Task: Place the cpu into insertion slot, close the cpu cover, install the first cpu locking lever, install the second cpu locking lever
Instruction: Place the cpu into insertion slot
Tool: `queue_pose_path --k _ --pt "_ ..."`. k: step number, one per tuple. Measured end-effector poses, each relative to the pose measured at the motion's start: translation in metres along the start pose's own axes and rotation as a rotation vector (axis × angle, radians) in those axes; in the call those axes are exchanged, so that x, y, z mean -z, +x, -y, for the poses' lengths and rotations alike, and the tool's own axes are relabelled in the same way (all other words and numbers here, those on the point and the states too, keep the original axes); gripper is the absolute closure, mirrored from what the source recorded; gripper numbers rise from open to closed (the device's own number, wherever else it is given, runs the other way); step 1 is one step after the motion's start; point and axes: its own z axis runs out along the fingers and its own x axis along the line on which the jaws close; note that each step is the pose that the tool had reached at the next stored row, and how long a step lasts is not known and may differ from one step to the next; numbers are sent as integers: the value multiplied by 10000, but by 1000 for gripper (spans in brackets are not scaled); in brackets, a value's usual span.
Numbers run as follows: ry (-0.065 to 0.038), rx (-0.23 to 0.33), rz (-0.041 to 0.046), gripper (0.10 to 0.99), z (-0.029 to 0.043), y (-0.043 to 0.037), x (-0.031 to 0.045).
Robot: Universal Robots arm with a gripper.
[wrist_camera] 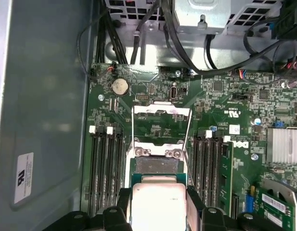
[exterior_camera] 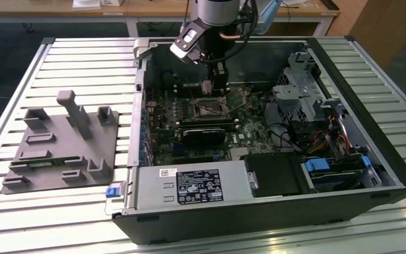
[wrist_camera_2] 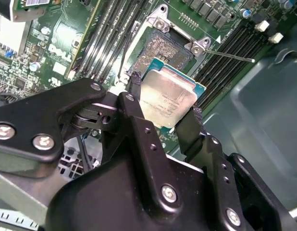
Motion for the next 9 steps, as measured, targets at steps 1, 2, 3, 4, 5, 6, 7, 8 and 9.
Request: queue_pose_path --k 1,2,3,4,5,6,7,8,9 --pt "0 -1 -1 545 0 1 -13" --pt "1 -2 0 545 0 1 -22" --pt "1 -2 0 545 0 1 -29" --pt "1 -2 10 545 0 0 -35" --pt "3 -3 42 545 0 0 -39" --pt "5 -3 91 545 1 0 -44" --pt "5 2 185 545 1 1 -50" --pt "5 6 279 545 1 3 -56" --pt "-2 11 364 545 2 4 -63"
